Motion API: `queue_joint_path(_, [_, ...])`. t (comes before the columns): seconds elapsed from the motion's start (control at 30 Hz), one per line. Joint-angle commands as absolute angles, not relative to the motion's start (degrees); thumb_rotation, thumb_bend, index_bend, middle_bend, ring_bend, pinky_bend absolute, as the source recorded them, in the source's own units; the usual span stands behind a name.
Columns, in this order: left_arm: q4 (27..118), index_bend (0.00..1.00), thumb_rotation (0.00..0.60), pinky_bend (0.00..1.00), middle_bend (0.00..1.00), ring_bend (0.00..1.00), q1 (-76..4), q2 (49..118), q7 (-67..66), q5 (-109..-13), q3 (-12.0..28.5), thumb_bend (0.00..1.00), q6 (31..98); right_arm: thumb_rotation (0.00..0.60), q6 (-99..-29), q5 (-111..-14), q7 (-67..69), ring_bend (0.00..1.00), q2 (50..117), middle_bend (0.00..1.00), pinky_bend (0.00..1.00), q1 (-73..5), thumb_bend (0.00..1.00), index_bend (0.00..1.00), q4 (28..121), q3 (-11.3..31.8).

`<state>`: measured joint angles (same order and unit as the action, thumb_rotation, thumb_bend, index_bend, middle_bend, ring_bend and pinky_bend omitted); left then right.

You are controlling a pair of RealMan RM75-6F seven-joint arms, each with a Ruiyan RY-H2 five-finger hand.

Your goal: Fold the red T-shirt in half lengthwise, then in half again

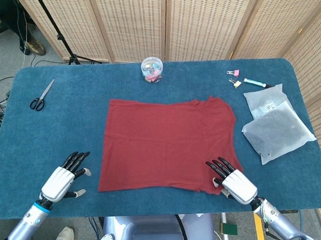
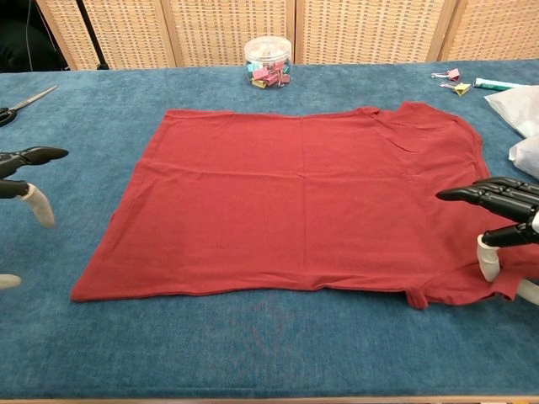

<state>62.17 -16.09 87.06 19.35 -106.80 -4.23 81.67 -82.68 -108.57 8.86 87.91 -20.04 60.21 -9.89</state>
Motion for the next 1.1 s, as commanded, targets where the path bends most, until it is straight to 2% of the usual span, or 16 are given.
queue_joint_path(0.03, [58.16, 0.47, 0.600, 0.00, 0.00, 0.00, -17.72, 90.06, 23.41, -107.86, -5.14, 0.12, 82.30, 0.600, -82.63, -108.48, 8.92, 0.00, 87.87, 0.04, 0.00, -20.09, 0.61, 0.60, 60.23, -9.91])
queue_joint_path(0.6, [49.46, 0.50, 0.600, 0.00, 0.00, 0.00, -20.20, 96.83, 30.27, -108.47, -8.30, 0.11, 83.16, 0.600, -82.76, -107.95, 9.44, 0.00, 87.59, 0.04, 0.00, -20.16, 0.62, 0.60, 60.16, -10.11])
queue_joint_path(1.1, [48.28, 0.50, 0.600, 0.00, 0.00, 0.00, -22.13, 98.08, 30.55, -106.79, -9.07, 0.12, 81.68, 0.600, -82.71, -107.39, 10.22, 0.00, 87.38, 0.04, 0.00, -20.22, 0.62, 0.60, 59.94, -10.12])
